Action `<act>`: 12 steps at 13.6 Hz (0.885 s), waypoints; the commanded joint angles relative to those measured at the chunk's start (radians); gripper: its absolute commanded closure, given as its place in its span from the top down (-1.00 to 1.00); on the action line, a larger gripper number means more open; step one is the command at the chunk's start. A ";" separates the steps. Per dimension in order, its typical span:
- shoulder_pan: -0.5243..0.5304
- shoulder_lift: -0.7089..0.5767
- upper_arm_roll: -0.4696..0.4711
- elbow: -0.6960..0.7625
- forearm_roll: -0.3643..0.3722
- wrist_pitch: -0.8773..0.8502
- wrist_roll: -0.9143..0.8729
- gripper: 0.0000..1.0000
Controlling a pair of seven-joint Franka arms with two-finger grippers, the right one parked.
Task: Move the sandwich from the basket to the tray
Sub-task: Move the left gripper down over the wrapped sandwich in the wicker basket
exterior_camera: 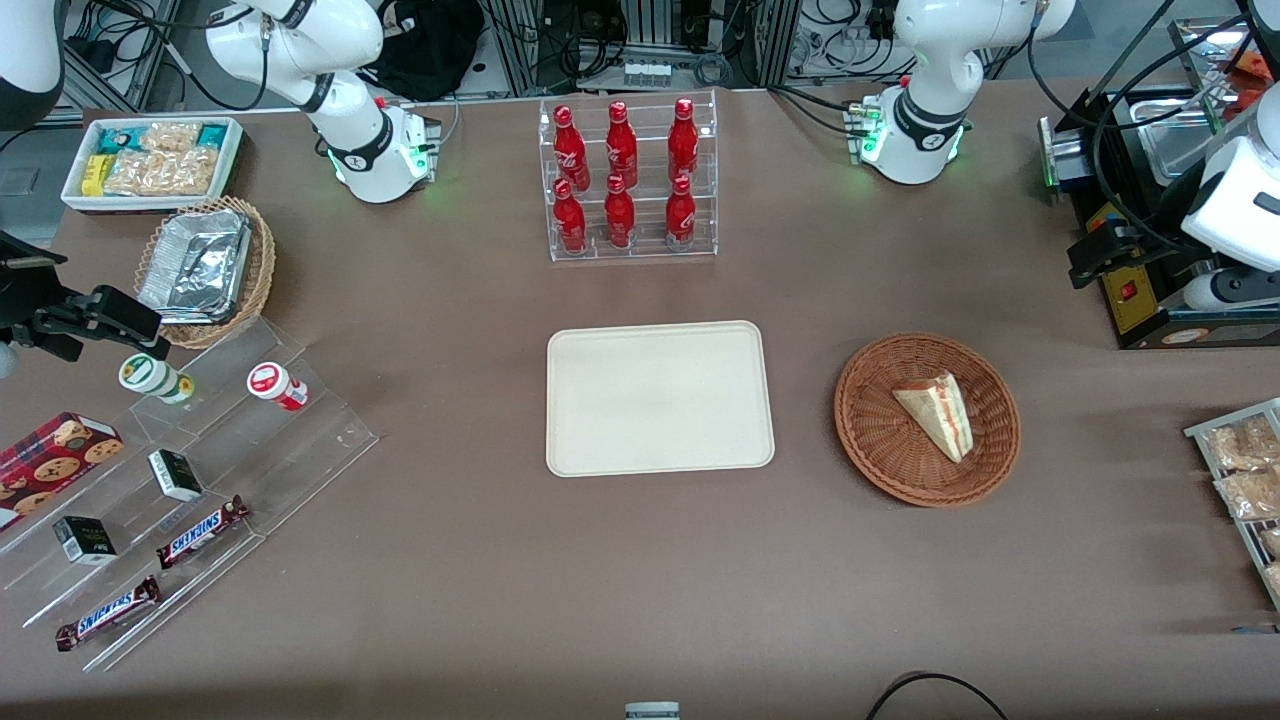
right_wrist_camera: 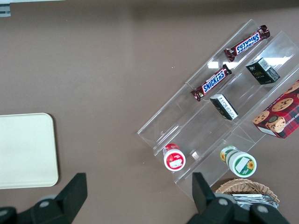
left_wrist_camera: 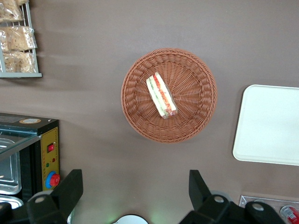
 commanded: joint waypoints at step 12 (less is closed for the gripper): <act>0.007 0.006 -0.009 -0.473 -0.006 0.486 -0.062 1.00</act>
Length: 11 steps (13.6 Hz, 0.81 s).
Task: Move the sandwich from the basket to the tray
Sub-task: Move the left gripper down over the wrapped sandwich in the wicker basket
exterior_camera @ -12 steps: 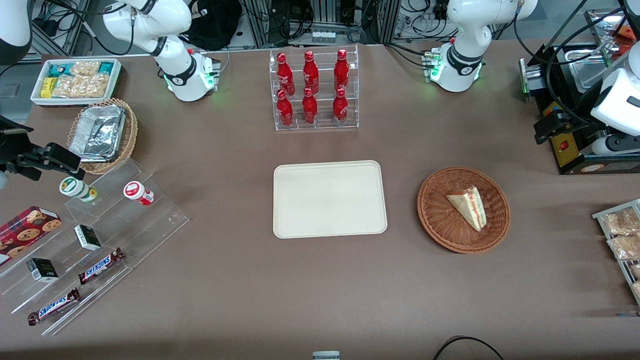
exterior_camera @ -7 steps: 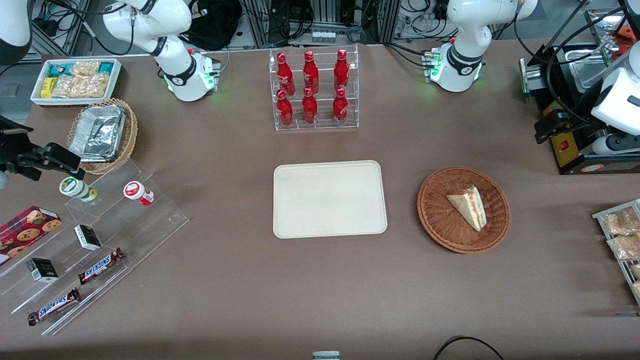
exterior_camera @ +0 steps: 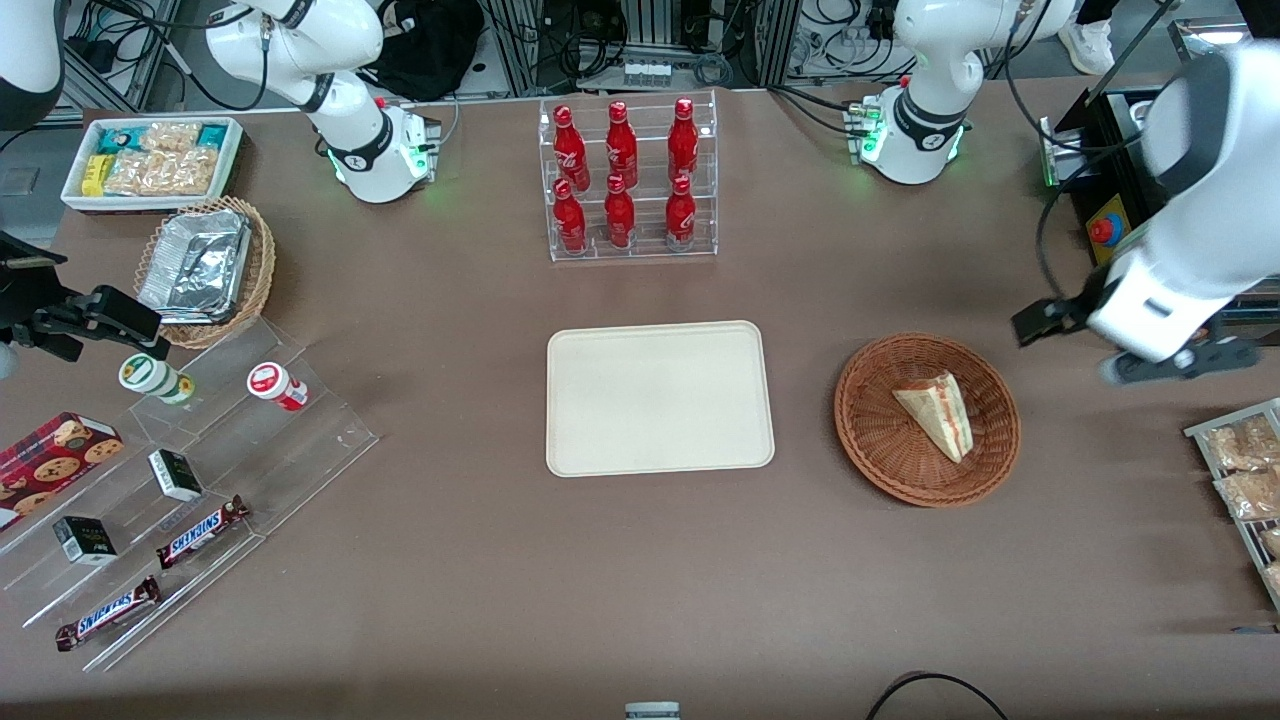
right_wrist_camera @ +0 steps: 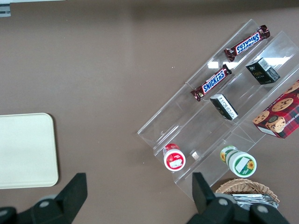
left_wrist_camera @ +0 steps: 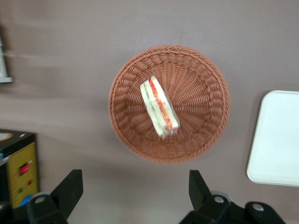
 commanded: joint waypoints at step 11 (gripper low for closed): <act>0.005 0.092 -0.032 -0.407 -0.009 0.584 -0.522 1.00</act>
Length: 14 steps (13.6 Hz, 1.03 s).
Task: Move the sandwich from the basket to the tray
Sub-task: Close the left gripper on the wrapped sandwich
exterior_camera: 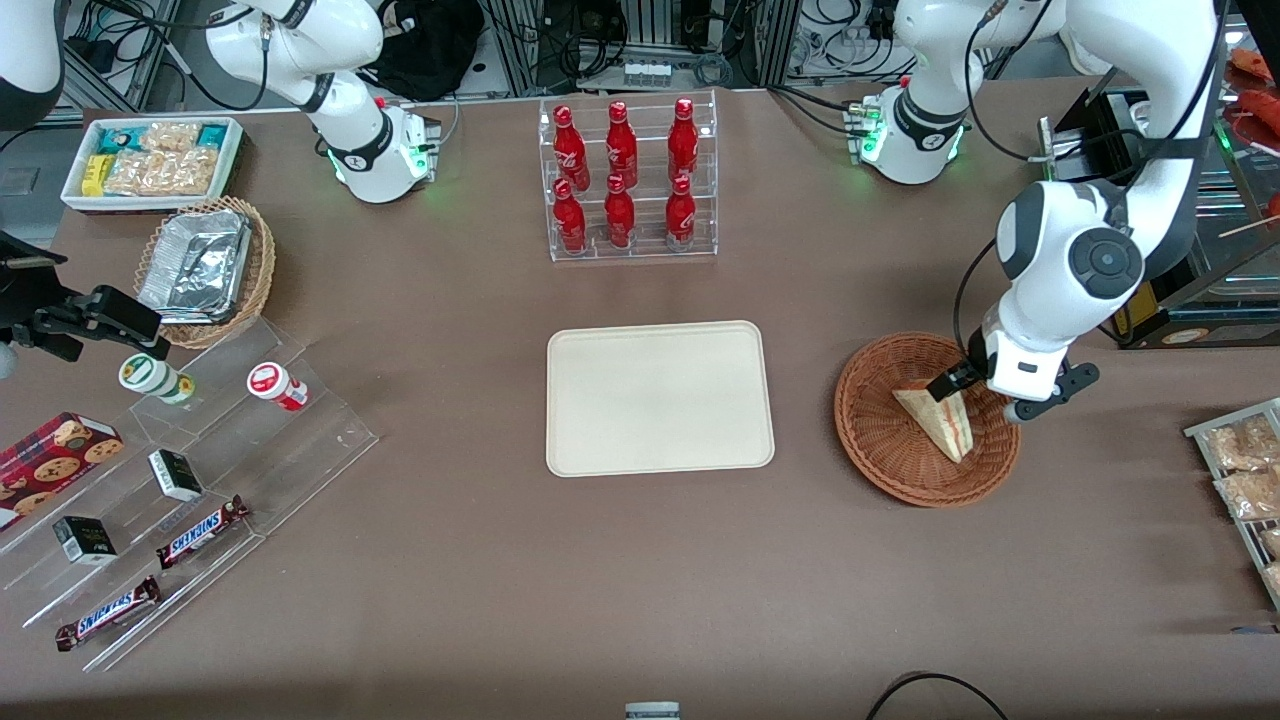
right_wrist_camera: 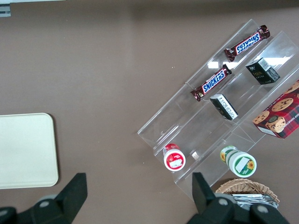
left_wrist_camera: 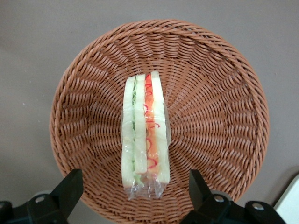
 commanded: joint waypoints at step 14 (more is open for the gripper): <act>0.006 0.126 -0.009 0.010 -0.005 0.099 -0.049 -0.77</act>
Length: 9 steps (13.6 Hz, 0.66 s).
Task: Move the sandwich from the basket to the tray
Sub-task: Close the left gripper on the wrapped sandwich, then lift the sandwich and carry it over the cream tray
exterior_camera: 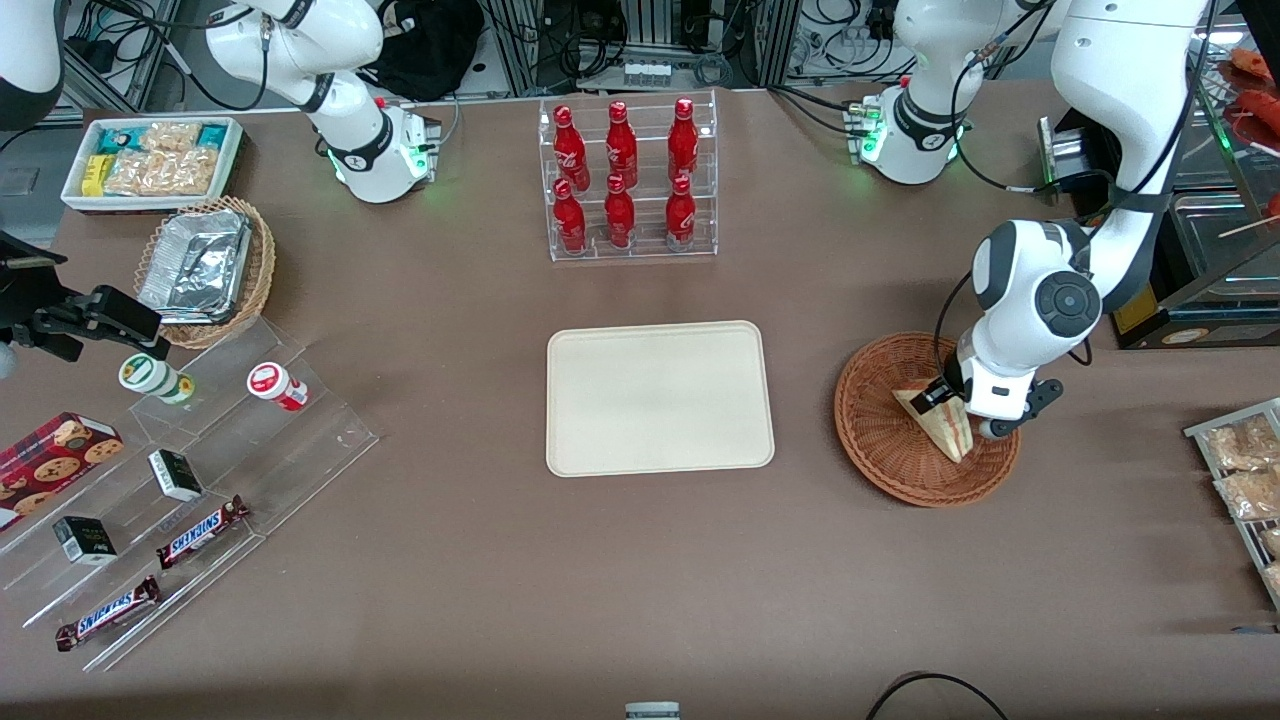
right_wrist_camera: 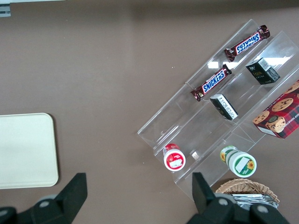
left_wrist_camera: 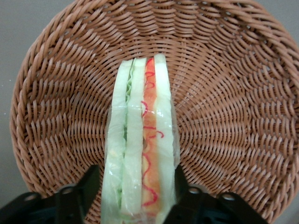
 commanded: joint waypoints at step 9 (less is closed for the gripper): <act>-0.029 -0.068 -0.084 0.408 0.011 -0.581 -0.007 -0.79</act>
